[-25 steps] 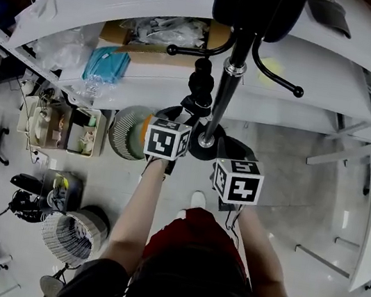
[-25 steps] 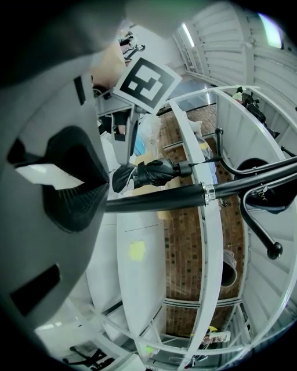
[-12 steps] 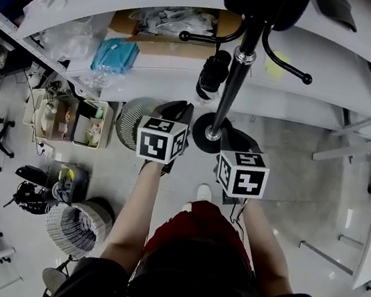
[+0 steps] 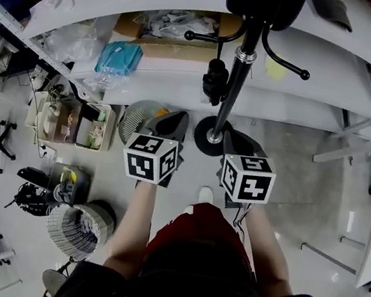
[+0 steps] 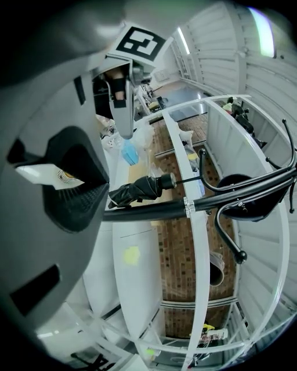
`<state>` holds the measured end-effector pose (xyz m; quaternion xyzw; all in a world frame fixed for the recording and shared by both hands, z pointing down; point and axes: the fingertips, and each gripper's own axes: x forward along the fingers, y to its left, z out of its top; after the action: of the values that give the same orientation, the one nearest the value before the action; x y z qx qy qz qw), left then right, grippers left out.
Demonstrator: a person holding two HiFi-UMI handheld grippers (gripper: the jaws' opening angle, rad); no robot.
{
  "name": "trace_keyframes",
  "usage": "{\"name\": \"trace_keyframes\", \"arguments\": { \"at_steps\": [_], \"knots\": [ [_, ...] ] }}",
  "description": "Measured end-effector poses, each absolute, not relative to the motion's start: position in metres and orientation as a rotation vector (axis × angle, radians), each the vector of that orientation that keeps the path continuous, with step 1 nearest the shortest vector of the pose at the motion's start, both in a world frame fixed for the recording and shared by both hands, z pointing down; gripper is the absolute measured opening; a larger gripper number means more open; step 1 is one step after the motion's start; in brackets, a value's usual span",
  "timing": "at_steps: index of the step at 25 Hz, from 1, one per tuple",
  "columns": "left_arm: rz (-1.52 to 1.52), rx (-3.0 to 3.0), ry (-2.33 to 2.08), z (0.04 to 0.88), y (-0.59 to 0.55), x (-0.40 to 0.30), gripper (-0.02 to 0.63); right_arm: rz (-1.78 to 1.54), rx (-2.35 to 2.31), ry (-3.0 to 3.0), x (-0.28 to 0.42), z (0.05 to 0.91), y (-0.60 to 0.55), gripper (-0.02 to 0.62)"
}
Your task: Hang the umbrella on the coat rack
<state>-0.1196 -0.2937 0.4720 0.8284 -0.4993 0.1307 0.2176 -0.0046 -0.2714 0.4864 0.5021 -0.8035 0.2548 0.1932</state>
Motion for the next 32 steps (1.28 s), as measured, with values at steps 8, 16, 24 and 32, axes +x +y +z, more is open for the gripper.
{"name": "trace_keyframes", "arguments": {
  "at_steps": [8, 16, 24, 32],
  "knots": [
    [0.333, 2.299, -1.377, 0.465, -0.250, -0.123, 0.012, 0.685, 1.420, -2.290, -0.008, 0.473, -0.252, 0.018],
    [0.303, 2.313, -1.407, 0.448, -0.217, -0.133, 0.012, 0.645, 1.430, -2.361, -0.012, 0.450, -0.230, 0.018],
    [0.297, 2.346, -1.461, 0.428, -0.190, -0.142, 0.012, 0.593, 1.441, -2.426, -0.016, 0.433, -0.205, 0.018],
    [0.249, 2.414, -1.492, 0.405, -0.162, -0.137, 0.012, 0.530, 1.475, -2.496, -0.015, 0.412, -0.180, 0.017]
  ]
}}
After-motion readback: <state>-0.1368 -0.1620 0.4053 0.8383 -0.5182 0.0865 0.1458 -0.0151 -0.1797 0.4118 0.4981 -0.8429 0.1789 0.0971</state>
